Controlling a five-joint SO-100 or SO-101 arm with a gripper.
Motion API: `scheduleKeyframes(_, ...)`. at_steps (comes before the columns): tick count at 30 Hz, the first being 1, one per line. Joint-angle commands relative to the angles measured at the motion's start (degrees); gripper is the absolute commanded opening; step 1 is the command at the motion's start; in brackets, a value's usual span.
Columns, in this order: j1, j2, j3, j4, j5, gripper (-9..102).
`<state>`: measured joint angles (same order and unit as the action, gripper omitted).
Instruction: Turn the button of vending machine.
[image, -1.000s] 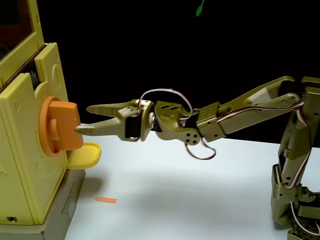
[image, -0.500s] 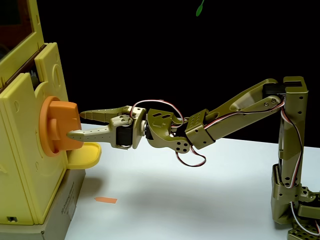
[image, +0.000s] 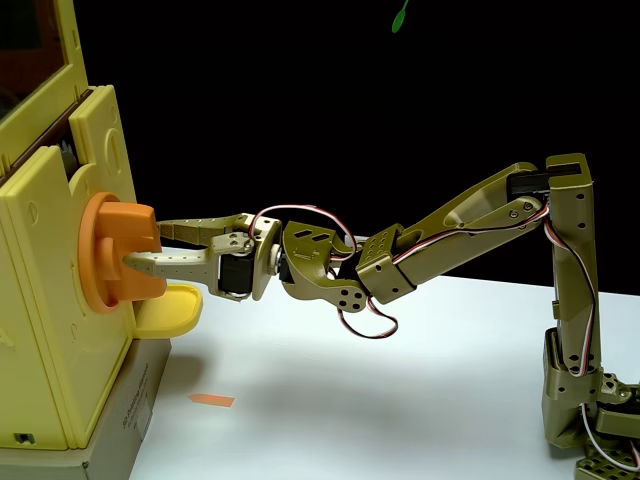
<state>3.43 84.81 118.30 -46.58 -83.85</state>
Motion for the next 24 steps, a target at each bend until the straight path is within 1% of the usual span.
scheduleKeyframes(1,-0.6,0.1,-2.4,-0.9,-0.4,25)
scheduleKeyframes(12,-2.5,0.3,-1.8,-0.4,-0.9,4)
scheduleKeyframes(16,-3.0,0.4,-1.8,0.5,-1.1,-1)
scheduleKeyframes(24,-3.2,0.4,-1.6,1.5,-1.2,-1)
